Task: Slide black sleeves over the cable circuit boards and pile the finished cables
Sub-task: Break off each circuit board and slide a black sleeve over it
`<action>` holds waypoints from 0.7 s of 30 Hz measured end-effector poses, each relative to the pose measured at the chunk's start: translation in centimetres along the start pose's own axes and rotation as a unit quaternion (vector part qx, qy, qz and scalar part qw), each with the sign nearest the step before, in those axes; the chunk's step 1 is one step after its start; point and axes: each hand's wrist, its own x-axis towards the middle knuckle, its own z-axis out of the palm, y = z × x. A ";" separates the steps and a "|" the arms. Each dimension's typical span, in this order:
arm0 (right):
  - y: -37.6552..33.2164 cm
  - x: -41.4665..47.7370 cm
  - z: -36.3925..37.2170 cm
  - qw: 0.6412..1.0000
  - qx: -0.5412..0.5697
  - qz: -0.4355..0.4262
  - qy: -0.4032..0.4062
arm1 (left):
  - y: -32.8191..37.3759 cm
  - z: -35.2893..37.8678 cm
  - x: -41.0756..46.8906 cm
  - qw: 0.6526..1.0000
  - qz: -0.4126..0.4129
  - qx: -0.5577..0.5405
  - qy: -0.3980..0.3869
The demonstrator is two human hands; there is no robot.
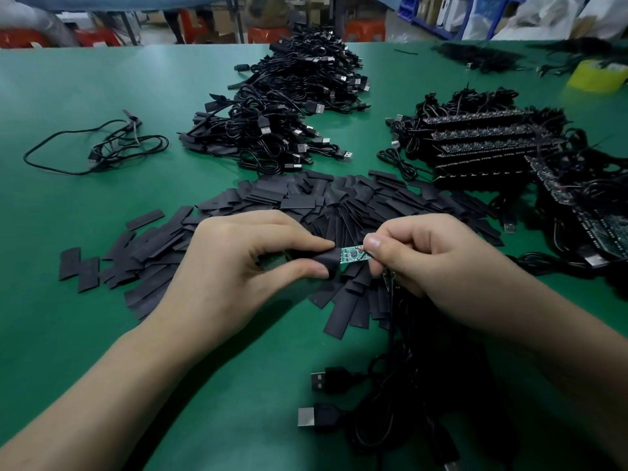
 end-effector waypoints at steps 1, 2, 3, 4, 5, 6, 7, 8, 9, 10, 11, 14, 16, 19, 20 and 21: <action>0.1 0.0 -0.1 1.000 0.008 0.007 -0.009 | 0.0 0.0 0.0 1.000 0.003 0.001 -0.003; 0.1 0.0 -0.2 1.000 0.019 0.015 -0.017 | 0.0 -0.1 0.0 1.000 0.006 0.002 -0.006; 0.1 0.0 -0.2 0.999 0.032 0.022 -0.022 | 0.0 -0.1 0.0 1.000 0.008 0.004 -0.007; 0.1 0.0 -0.2 0.998 0.043 0.027 -0.025 | 0.0 -0.1 0.0 1.000 0.011 0.007 -0.008; 0.0 0.0 -0.2 0.998 0.049 0.028 -0.025 | 0.1 -0.1 -0.1 1.000 0.013 0.010 -0.007; 0.0 0.0 -0.1 0.998 0.050 0.026 -0.023 | 0.2 0.0 -0.1 1.000 0.013 0.010 -0.004; -0.1 -0.1 0.0 0.998 0.048 0.020 -0.020 | 0.2 0.1 -0.1 1.000 0.010 0.005 -0.002; -0.1 -0.1 0.1 0.999 0.042 0.012 -0.016 | 0.3 0.1 -0.1 1.000 0.005 -0.003 0.000; -0.1 -0.2 0.2 0.999 0.034 0.002 -0.011 | 0.4 0.2 -0.1 1.000 0.000 -0.011 0.001; -0.1 -0.2 0.3 1.000 0.023 -0.007 -0.005 | 0.6 0.4 -0.1 1.000 -0.004 -0.016 0.000; -0.2 -0.3 0.5 1.000 0.011 -0.015 0.000 | 0.7 0.5 -0.2 1.000 -0.005 -0.018 0.001; -0.3 -0.4 1.0 0.999 -0.014 -0.036 0.013 | 0.9 0.8 -0.3 1.000 -0.005 -0.018 0.004; -0.2 -0.4 1.1 0.999 -0.019 -0.042 0.016 | 1.0 1.0 -0.3 1.000 0.001 -0.014 0.004; 0.1 -0.2 0.8 0.999 0.008 -0.048 0.023 | 1.1 1.1 -0.2 1.000 0.000 -0.020 0.015; 0.1 -0.2 0.7 0.998 0.024 -0.057 0.033 | 1.0 1.1 -0.2 0.999 -0.005 -0.024 0.023; 0.0 -0.2 0.6 0.996 0.039 -0.072 0.047 | 1.0 1.1 -0.2 0.999 -0.010 -0.030 0.032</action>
